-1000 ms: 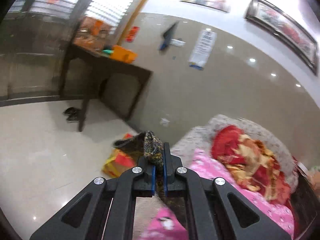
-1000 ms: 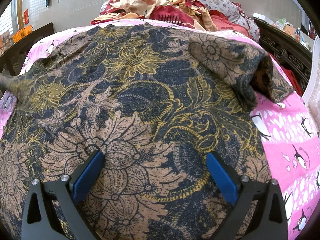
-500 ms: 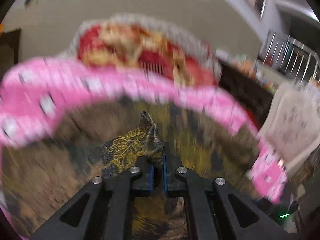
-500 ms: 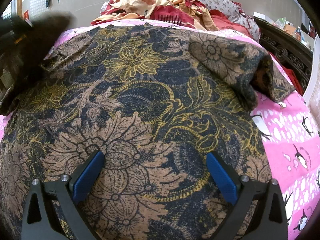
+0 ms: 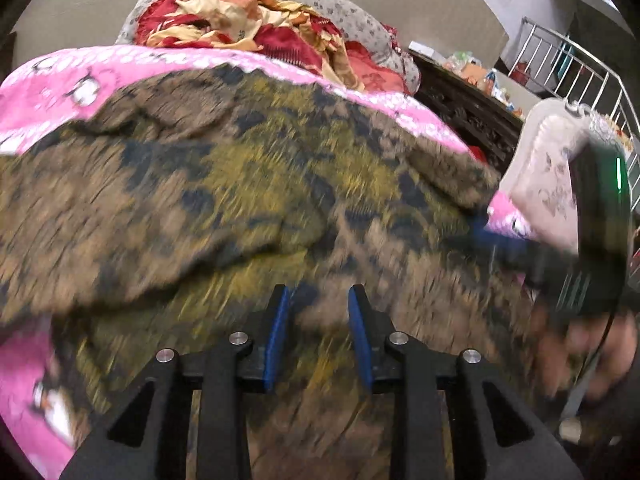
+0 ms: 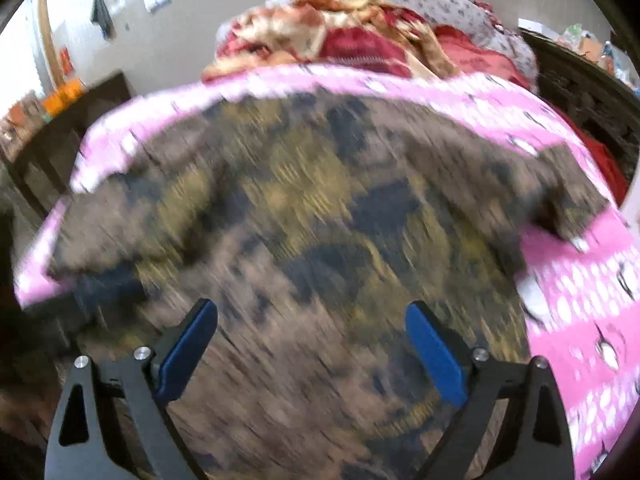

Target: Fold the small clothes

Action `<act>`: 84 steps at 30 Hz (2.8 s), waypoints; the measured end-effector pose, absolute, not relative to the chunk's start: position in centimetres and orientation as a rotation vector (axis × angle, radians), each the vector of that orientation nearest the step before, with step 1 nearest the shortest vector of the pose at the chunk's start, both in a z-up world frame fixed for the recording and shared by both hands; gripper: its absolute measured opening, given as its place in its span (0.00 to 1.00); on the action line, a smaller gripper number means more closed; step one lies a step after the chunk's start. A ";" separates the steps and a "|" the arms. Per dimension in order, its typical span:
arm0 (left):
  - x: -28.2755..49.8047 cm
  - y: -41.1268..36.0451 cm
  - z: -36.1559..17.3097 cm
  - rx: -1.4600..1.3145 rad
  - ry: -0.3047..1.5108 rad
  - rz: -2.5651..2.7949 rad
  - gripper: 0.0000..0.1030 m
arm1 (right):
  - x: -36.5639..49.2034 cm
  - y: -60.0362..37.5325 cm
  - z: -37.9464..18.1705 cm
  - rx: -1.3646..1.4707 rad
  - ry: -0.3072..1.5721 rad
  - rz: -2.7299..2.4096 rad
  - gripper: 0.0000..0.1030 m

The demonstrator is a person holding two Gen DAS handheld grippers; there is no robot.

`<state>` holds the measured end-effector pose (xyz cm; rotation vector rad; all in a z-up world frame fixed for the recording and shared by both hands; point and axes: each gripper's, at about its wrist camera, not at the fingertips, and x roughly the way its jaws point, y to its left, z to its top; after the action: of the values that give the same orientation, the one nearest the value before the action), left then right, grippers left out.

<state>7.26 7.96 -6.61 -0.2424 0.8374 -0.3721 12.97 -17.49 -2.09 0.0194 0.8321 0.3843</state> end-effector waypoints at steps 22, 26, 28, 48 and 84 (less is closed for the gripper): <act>7.1 9.7 -8.9 -0.391 0.853 -0.326 0.09 | 23.1 -13.0 -5.5 0.271 0.914 0.734 0.04; 6.9 9.7 -8.9 -0.387 0.854 -0.324 0.09 | 24.2 -17.8 -6.0 0.216 0.948 0.546 0.03; 7.0 9.7 -8.9 -0.385 0.854 -0.324 0.09 | 24.6 -20.2 -5.7 0.237 0.942 0.502 0.03; 4.8 11.2 -5.5 -0.365 0.734 -0.180 0.09 | 22.0 -32.3 -7.6 0.344 0.983 0.287 0.05; 21.2 14.1 -8.1 -0.262 0.821 0.117 0.06 | 25.1 -25.9 -6.7 0.081 0.837 0.203 0.26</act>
<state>21.18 14.11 -8.07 -0.2615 0.8213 0.1166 25.09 -25.87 -6.71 0.0811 0.8373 0.2026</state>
